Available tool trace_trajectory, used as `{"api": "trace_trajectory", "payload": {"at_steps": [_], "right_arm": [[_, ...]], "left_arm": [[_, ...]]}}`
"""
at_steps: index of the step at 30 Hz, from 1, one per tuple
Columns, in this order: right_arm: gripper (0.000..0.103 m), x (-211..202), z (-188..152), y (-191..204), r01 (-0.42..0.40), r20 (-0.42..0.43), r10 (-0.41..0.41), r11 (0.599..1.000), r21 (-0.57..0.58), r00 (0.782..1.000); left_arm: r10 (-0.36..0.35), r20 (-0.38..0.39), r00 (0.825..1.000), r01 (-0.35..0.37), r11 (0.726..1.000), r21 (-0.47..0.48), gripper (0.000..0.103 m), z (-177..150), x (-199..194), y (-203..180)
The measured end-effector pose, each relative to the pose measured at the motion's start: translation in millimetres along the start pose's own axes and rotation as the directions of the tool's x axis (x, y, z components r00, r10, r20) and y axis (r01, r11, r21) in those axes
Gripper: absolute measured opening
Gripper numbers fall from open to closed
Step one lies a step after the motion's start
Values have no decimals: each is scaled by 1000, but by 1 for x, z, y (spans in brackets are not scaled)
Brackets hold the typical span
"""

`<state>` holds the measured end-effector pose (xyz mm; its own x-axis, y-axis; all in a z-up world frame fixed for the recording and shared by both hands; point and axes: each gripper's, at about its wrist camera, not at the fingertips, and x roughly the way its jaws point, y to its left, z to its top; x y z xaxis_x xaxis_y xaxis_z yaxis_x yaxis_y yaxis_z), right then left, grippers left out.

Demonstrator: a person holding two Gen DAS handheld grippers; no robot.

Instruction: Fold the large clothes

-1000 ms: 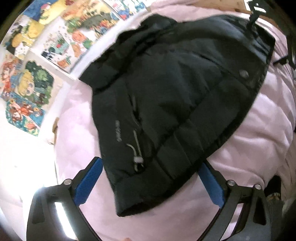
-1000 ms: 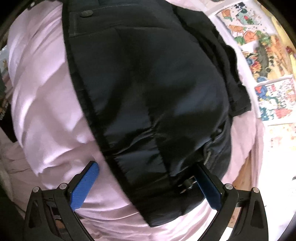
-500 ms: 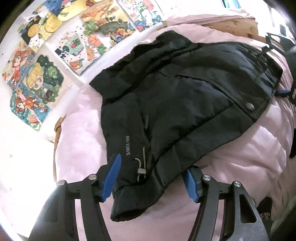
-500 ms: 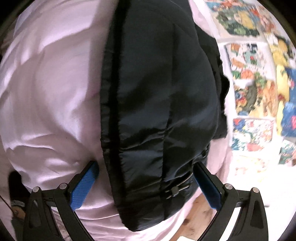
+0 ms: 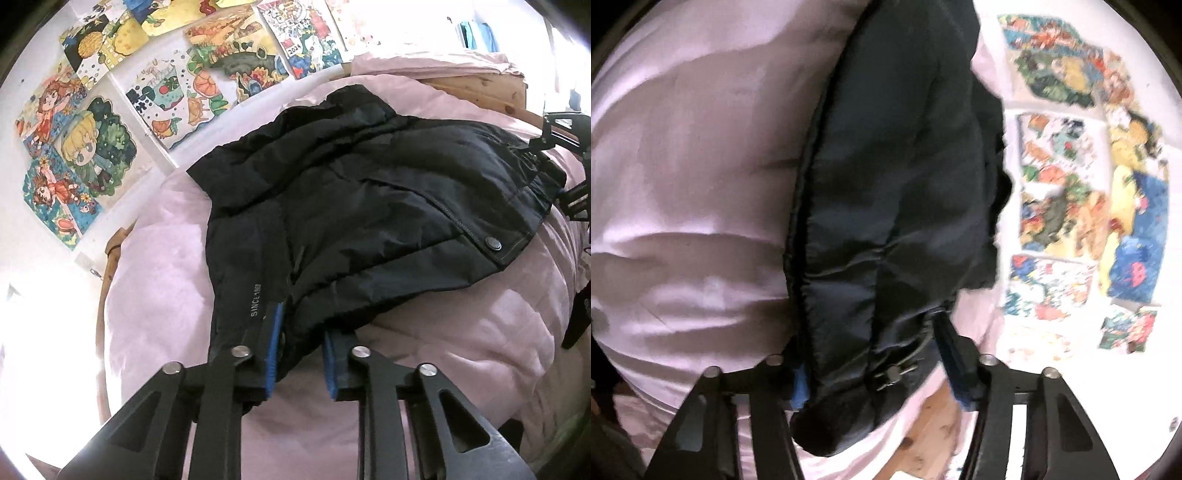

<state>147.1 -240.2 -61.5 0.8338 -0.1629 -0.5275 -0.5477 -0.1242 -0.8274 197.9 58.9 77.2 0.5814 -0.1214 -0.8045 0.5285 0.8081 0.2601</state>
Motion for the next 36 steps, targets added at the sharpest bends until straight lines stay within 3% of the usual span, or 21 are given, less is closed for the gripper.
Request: {"api": "trace_trajectory", "payload": {"at_steps": [4, 9, 17, 20, 25, 36], "right_arm": [[15, -14, -2, -6, 70, 41, -71, 997, 17, 997], [11, -23, -8, -27, 136, 71, -143, 986, 94, 987], [9, -39, -15, -68, 147, 101, -181, 951, 273, 978], [8, -43, -16, -70, 134, 104, -171, 947, 293, 980], [8, -48, -28, -87, 28, 90, -69, 918, 395, 994], [6, -82, -58, -96, 41, 77, -87, 884, 466, 993]], "left_arm": [[-10, -1, 1000, 10, 999, -38, 15, 2, -1, 7], [-8, 0, 1000, 8, 998, -57, 12, 4, -4, 9], [20, 20, 1000, -19, 997, -68, 8, 5, -10, 12], [30, 59, 998, -26, 997, -66, 6, 7, -18, 12], [-26, 107, 994, 33, 998, -61, 4, 11, -37, 13], [-96, 250, 964, 107, 994, -29, 3, 21, -93, 12]]}}
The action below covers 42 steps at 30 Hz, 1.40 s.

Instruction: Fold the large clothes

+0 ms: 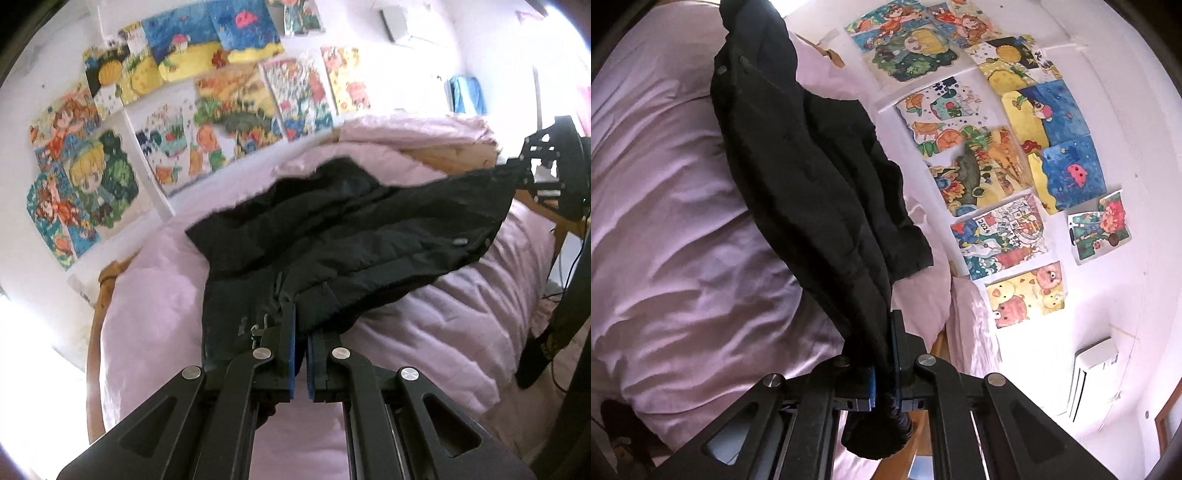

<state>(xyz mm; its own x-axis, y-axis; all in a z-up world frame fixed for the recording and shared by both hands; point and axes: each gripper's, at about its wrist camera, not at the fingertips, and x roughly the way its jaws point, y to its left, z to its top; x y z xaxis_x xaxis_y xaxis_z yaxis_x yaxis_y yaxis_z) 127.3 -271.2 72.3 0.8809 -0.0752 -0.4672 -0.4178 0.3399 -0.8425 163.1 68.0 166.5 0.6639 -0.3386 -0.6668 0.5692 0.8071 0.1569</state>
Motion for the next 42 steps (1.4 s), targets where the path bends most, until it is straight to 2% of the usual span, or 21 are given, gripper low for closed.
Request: {"api": "trace_trajectory", "payload": {"at_steps": [3, 8, 13, 16, 21, 26, 30, 34, 42], "right_arm": [[6, -17, -5, 0, -7, -2, 7, 1000, 19, 1000], [6, -48, -12, -11, -5, 26, 2, 993, 121, 1000], [6, -54, -7, -45, -12, 58, -2, 971, 239, 998], [6, -45, 1, -67, -21, 65, 4, 961, 275, 998], [7, -19, 17, -103, -35, 66, 14, 947, 319, 998], [7, 20, 33, -152, -79, 84, 47, 901, 426, 995], [7, 46, 43, -172, -56, 95, 14, 886, 460, 995], [7, 79, 52, -187, -9, 108, -50, 875, 484, 993], [7, 157, 67, -209, 21, 97, -81, 861, 508, 992]], "left_arm": [[14, 64, 998, -14, 1000, 5, 3, 8, -21, -3], [22, 168, 985, -19, 1000, -21, 3, 22, -49, -2], [39, 206, 978, -19, 995, -98, 3, 36, -57, 6], [81, 202, 976, -49, 986, -158, 3, 53, -51, 12], [155, 179, 972, -125, 978, -168, 3, 78, -38, 16], [211, 172, 962, -188, 972, -138, 3, 110, -17, 30], [243, 165, 956, -213, 960, -181, 3, 133, 11, 54], [304, 169, 938, -264, 939, -222, 3, 156, 43, 71], [363, 141, 921, -320, 912, -259, 3, 190, 115, 103]]}}
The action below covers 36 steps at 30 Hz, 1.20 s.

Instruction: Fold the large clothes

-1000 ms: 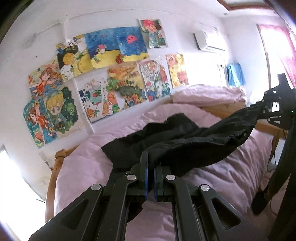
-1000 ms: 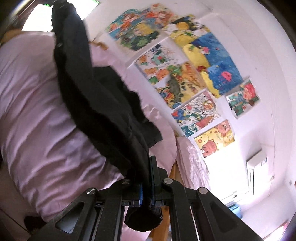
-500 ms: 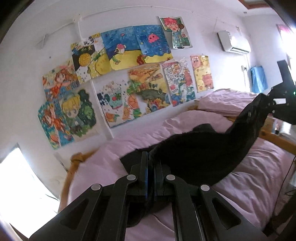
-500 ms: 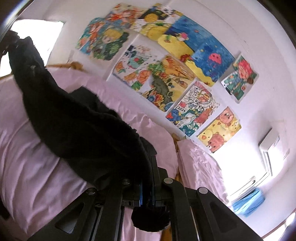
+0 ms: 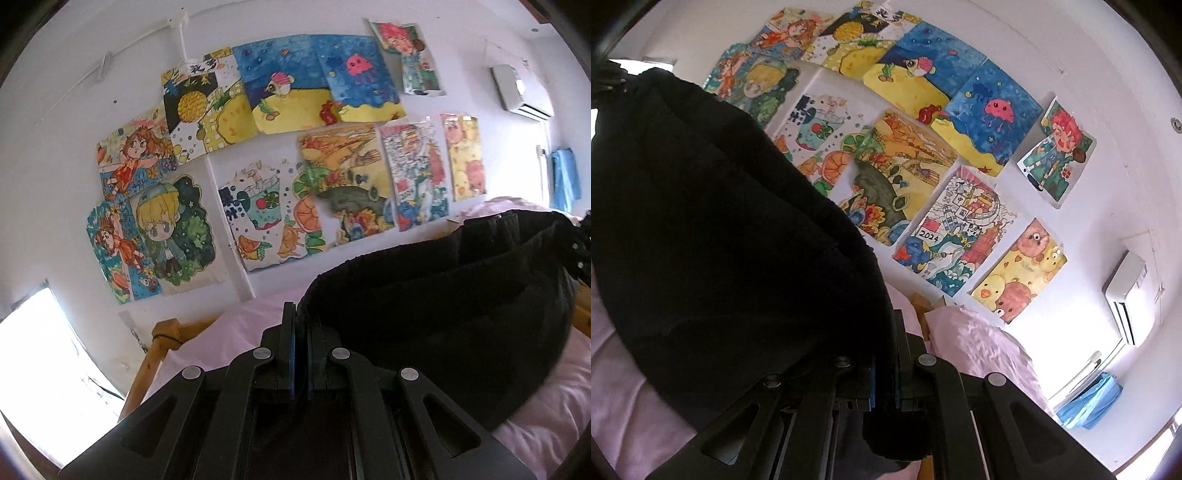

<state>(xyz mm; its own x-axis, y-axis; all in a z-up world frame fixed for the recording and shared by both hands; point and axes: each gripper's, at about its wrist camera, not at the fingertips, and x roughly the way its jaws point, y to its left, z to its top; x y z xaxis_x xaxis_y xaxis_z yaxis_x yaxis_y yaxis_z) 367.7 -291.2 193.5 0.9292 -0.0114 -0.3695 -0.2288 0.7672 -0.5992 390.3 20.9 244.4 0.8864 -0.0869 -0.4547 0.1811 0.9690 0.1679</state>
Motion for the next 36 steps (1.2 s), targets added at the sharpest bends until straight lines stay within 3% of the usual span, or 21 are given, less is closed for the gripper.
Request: {"api": "trace_trajectory", "payload": {"at_steps": [8, 22, 30, 36], "right_arm": [[7, 76, 12, 8, 39, 25, -39, 999, 32, 999], [7, 178, -11, 30, -29, -102, 33, 999, 36, 994], [8, 224, -25, 47, -107, -173, 111, 994, 32, 979], [8, 247, -36, 55, -132, -193, 137, 991, 35, 972]], "left_arm": [[47, -83, 995, -57, 990, -129, 3, 2, 87, 9], [62, -224, 973, -77, 995, -59, 3, -28, 189, -12], [24, -344, 939, -59, 994, -91, 4, -54, 239, -10], [40, -364, 930, -67, 996, -60, 4, -66, 262, -17]]}}
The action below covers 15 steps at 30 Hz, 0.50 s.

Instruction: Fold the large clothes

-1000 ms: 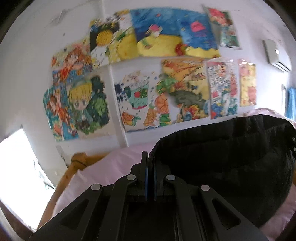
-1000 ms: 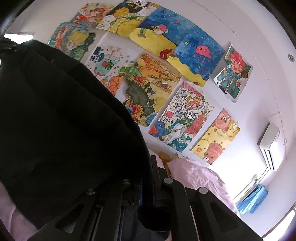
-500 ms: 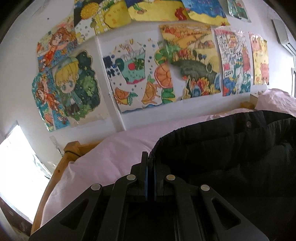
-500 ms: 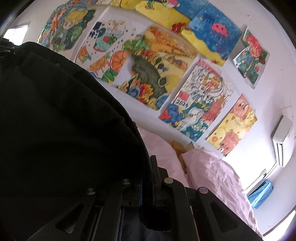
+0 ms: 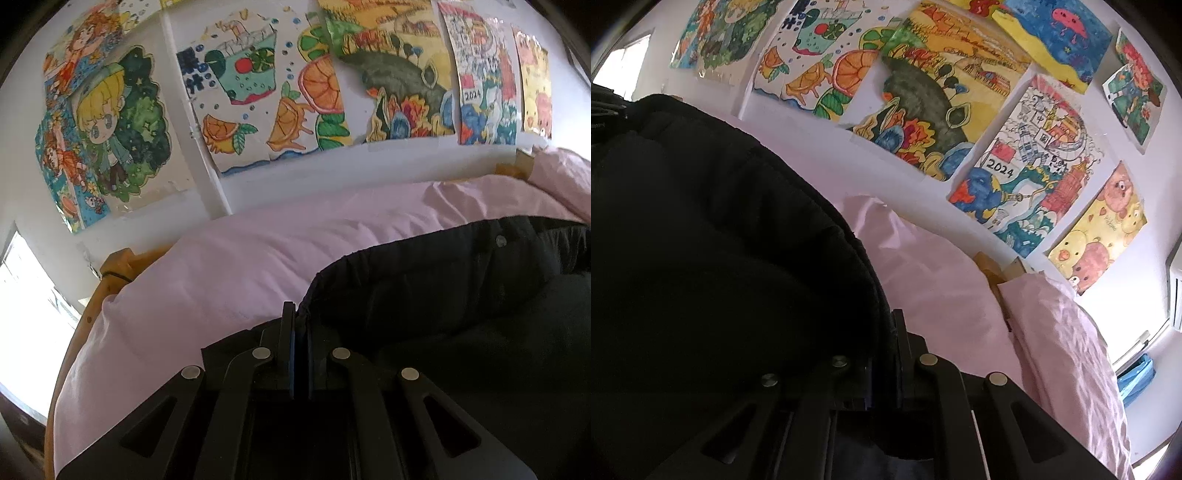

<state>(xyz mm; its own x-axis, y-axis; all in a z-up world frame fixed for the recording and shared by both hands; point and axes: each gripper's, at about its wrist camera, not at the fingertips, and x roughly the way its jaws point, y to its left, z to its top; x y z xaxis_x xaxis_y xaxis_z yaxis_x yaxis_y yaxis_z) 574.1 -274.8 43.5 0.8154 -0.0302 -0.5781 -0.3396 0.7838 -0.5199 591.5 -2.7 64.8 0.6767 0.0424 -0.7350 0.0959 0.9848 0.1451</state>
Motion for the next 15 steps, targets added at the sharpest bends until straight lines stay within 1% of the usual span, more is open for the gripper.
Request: {"api": "trace_trajectory", "payload": {"at_steps": [5, 12, 14, 15], "right_arm": [[8, 18, -3, 3, -23, -20, 24, 1000, 6, 1000], [9, 38, -4, 5, -42, -28, 42, 999, 7, 999], [9, 42, -5, 6, -47, -31, 47, 999, 11, 998], [11, 45, -5, 7, -53, -36, 54, 999, 12, 998]], "left_arm": [[-3, -32, 999, 2, 1000, -9, 4, -6, 21, -1], [-20, -63, 998, 18, 999, -27, 4, -6, 44, 5], [-28, -83, 996, 25, 999, -29, 5, -6, 51, 7], [-34, -102, 994, 32, 999, -26, 5, -6, 56, 8]]}}
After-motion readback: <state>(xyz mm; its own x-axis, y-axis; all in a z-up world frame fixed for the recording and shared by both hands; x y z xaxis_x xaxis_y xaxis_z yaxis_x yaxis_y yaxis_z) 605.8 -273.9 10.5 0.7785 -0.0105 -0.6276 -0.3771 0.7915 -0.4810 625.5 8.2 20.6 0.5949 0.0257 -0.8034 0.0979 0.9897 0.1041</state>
